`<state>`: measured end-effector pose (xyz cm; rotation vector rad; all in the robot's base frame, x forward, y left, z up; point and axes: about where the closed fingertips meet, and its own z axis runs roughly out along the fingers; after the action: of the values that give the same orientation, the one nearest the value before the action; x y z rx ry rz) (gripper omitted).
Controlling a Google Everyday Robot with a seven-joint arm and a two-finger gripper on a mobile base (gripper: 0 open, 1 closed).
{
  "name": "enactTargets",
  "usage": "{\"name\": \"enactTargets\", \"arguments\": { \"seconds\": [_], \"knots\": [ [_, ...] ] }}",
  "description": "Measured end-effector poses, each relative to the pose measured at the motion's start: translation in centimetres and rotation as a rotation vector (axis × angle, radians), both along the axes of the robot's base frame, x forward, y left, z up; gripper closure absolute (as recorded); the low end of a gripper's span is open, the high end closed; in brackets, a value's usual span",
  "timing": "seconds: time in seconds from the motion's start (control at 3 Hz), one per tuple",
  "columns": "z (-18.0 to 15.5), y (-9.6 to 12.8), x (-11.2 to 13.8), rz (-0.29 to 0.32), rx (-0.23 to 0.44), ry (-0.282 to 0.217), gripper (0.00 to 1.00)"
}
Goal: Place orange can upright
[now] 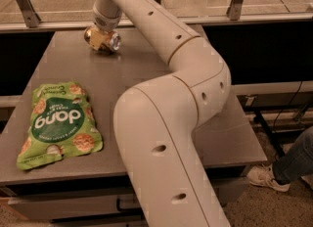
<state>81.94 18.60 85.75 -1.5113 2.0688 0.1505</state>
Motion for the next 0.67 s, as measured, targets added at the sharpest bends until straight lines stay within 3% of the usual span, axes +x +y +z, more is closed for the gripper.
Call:
{"name": "enactTargets", "arguments": {
  "seconds": [0.33, 0.67],
  "knots": [
    [3.5, -1.5, -0.9, 0.031, 0.063, -0.053, 0.96],
    [6.9, -4.7, -1.5, 0.054, 0.207, -0.111, 1.0]
  ]
}}
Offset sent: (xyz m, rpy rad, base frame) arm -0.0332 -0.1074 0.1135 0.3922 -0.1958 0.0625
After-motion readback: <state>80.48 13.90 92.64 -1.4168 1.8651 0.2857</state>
